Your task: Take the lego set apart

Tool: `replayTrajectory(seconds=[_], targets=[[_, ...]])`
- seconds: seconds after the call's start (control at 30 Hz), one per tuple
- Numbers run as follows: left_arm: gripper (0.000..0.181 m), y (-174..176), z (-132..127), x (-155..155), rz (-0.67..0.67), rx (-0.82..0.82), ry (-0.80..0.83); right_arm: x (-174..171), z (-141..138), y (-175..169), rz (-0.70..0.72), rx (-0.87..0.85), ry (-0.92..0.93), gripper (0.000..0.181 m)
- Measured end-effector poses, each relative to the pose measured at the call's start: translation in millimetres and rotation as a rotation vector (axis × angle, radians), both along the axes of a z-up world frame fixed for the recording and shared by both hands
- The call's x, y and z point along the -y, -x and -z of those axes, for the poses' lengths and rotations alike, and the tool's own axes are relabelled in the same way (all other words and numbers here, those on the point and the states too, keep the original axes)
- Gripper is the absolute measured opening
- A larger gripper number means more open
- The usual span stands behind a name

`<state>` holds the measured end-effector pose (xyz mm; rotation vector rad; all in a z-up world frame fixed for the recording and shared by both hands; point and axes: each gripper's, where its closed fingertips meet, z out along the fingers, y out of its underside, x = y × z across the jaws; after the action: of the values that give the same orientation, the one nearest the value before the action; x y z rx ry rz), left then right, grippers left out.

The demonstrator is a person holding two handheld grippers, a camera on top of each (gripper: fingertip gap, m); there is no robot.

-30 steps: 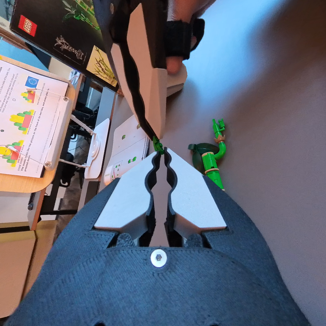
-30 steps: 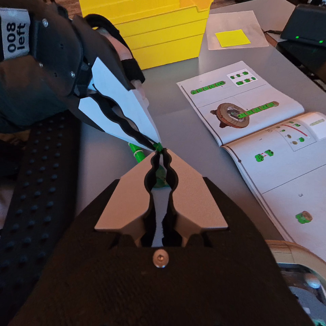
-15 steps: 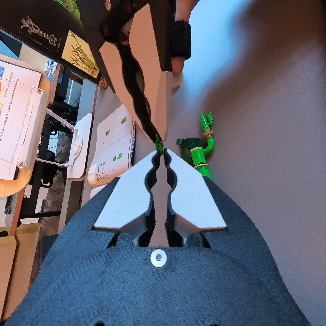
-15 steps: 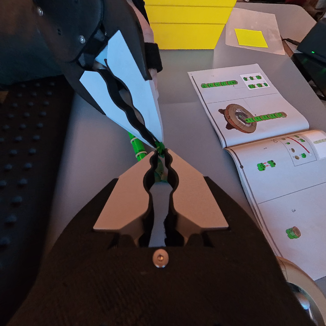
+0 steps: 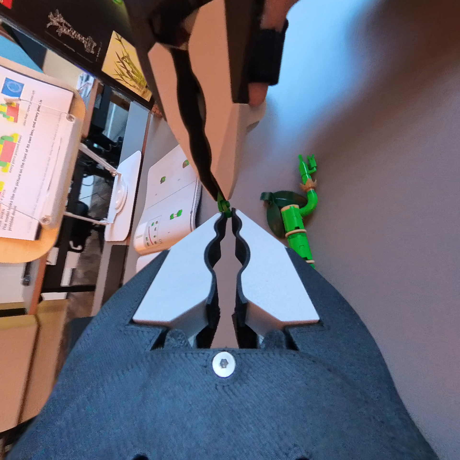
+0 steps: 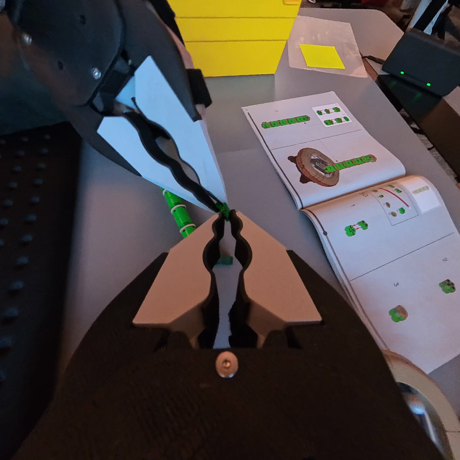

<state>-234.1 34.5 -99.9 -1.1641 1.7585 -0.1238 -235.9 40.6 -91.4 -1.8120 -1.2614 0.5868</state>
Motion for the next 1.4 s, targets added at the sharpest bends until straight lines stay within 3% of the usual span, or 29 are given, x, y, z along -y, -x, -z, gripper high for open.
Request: replayTrajectory(seconds=[0.23,0.47,0.63,0.83,1.17,1.33,1.4], targets=[[0.002,1.3,2.2,-6.1,-0.035,-0.041,-0.057,-7.2,2.2,0.4,0.073,-0.076,0.113,0.002],[0.002,1.8,-2.2,-10.3,-0.102,0.070,0.177,-12.2,-2.9,1.6,0.095,-0.056,-0.007,0.002],[0.003,0.4,-1.0,-10.4,-0.122,0.181,0.442,-11.5,-0.6,0.9,0.054,-0.069,-0.003,0.003],[0.003,-1.7,7.0,-5.1,-0.090,0.132,0.423,-4.1,5.1,1.3,-0.011,-0.066,0.027,0.003],[0.003,4.6,31.6,8.1,-0.003,-0.098,0.267,11.1,32.3,5.0,-0.124,0.234,-0.156,0.004],[0.002,6.4,28.8,4.3,0.044,-0.169,0.009,7.5,27.9,5.6,-0.068,0.107,-0.004,0.003],[0.002,6.5,31.8,9.8,0.083,-0.198,0.002,0.0,22.8,2.6,-0.013,0.031,0.049,0.002]])
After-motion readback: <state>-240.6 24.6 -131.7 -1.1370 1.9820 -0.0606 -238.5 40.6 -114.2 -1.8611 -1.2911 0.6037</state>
